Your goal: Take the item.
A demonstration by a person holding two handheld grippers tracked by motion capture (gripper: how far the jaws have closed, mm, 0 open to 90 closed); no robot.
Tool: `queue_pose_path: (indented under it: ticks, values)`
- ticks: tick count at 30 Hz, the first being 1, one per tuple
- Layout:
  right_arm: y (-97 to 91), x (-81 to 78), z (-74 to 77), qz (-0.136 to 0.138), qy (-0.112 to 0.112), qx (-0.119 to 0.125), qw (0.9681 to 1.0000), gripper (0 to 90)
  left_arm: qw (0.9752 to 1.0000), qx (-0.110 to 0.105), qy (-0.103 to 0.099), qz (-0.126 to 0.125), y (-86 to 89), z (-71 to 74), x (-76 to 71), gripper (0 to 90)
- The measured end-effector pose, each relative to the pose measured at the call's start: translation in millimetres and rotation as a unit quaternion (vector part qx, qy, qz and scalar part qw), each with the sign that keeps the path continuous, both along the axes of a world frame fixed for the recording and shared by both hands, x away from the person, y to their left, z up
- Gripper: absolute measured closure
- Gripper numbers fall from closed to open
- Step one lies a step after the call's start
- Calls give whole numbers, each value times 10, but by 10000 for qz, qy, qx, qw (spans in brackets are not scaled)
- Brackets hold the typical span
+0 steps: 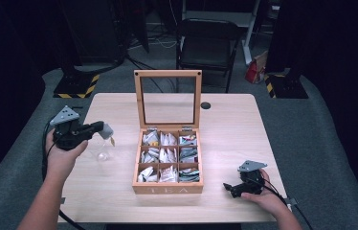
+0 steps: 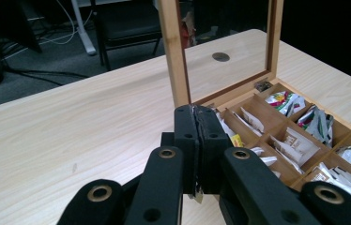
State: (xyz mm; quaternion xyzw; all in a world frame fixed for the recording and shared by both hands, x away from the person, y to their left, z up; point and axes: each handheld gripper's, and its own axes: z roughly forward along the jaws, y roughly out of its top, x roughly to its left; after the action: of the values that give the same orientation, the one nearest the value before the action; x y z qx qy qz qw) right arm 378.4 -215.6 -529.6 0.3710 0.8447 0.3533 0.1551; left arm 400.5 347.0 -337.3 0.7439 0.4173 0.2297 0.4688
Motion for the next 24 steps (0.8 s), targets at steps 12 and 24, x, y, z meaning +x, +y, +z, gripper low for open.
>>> queue_pose_path:
  ticks: [12, 24]
  values:
    - [0, -1, 0, -16, -22, -4, 10000, 0, 9998, -41, 79, 165, 152, -8, 13, 888]
    - [0, -1, -1, -12, -19, -2, 10000, 0, 9991, 1, 127, 406, 319, -39, 23, 887]
